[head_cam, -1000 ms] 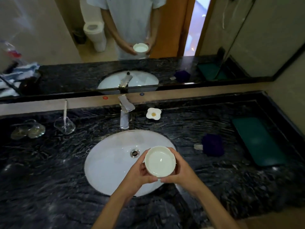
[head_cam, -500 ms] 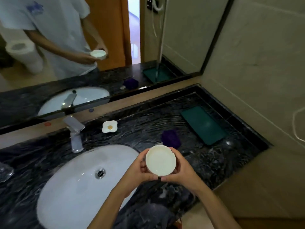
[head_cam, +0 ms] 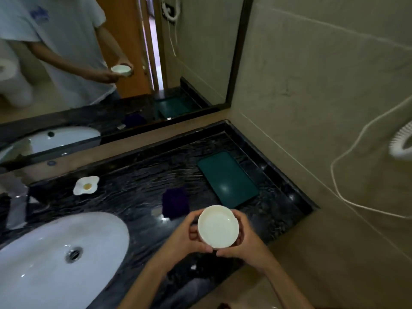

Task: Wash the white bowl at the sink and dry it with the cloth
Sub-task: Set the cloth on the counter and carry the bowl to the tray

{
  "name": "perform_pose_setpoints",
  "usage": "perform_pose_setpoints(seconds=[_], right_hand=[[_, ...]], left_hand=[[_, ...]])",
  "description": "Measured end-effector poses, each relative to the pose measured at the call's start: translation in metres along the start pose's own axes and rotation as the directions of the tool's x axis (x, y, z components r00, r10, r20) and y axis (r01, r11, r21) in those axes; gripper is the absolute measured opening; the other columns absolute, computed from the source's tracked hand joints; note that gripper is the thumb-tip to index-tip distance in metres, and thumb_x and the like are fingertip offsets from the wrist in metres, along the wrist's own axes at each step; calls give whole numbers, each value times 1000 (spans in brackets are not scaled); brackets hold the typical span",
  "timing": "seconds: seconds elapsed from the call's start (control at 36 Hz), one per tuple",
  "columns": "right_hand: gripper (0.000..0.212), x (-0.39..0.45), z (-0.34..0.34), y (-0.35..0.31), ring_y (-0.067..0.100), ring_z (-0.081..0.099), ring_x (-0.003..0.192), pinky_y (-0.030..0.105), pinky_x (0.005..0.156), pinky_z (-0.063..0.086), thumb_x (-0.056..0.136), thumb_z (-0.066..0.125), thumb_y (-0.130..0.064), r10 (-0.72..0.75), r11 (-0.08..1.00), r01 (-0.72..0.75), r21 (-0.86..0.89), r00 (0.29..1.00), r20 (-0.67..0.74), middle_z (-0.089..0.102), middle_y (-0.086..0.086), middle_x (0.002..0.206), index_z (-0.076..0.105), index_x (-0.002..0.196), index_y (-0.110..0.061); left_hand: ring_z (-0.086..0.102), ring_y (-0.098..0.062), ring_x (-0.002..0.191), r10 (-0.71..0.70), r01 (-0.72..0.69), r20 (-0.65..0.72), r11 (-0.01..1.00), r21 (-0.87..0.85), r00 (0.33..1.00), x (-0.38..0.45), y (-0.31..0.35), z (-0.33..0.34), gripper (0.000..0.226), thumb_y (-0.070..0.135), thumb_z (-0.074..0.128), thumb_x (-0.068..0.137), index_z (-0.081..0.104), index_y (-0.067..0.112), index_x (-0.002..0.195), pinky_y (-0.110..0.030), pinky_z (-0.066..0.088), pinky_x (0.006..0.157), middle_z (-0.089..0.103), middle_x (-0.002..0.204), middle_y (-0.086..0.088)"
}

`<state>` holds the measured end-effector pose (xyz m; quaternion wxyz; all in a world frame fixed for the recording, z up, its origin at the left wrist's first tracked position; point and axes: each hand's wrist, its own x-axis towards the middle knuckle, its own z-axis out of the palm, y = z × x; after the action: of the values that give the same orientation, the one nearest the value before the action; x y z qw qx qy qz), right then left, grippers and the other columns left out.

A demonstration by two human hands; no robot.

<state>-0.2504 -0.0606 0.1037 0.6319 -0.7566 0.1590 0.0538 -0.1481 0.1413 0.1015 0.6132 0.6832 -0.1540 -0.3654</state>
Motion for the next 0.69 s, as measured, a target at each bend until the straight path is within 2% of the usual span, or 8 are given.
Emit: perform_pose_setpoints(seconds=[0.11,0.19,0.25,0.33,0.42,0.56,0.61,0.69], right_hand=[[108,5,-42,10,-7,52,121,20,95,53,43,102,-40,6,999,-5,-34,1000,24,48,-27,135,37,127,-58],[107,11,-69,11,-2,53,123,25,98,54,41,102,-47,19,999,-17,-41,999,43,49,-29,134,37,124,-62],[105,17,-84,11,-6,56,119,22,94,55,43,101,-46,26,999,-24,-45,998,53,52,-31,131,38,125,-62],[105,30,-103,8,-6,57,118,22,93,55,46,101,-42,34,998,-31,-49,998,61,56,-31,128,40,131,-53],[102,47,-117,4,0,57,122,26,98,54,49,101,-32,32,999,-29,-46,997,69,55,-23,134,43,133,-45],[97,82,-135,1,-3,59,119,19,90,54,57,99,-16,25,997,-17,-73,993,115,55,-16,136,43,133,-39],[96,99,-138,1,4,58,123,24,96,55,57,98,-15,27,997,-16,-78,991,135,55,-12,138,43,132,-39],[99,126,-139,1,10,57,127,28,101,53,51,99,-20,20,997,-10,-72,990,141,56,-7,139,45,132,-37]], left_hand=[[64,-17,119,4,-3,-25,1000,4,1000,21,8,36,96,-7,93,59,49,38,132,-29,60,84,60,135,-2],[64,-17,121,13,-13,-40,1000,-6,999,36,14,56,96,-8,92,60,49,36,134,-29,59,86,60,137,0],[64,-14,121,21,-22,-48,1000,-17,999,46,17,65,95,-9,91,61,49,33,136,-30,59,89,60,139,2],[64,-6,120,29,-30,-63,999,-14,998,65,23,72,91,-9,90,62,52,34,133,-25,57,89,61,137,9],[62,-6,122,56,-54,-71,998,25,996,83,29,73,89,-5,91,62,54,36,132,-23,55,91,65,133,13],[62,-5,120,84,-80,-72,994,68,994,114,36,66,89,3,92,62,57,53,127,-19,54,89,66,128,23],[62,-8,120,84,-78,-73,994,80,994,127,37,60,88,10,93,60,57,55,127,-24,56,91,66,129,21],[63,-26,118,78,-69,-92,993,96,993,148,35,49,88,19,94,56,56,56,126,-46,58,97,67,127,17]])
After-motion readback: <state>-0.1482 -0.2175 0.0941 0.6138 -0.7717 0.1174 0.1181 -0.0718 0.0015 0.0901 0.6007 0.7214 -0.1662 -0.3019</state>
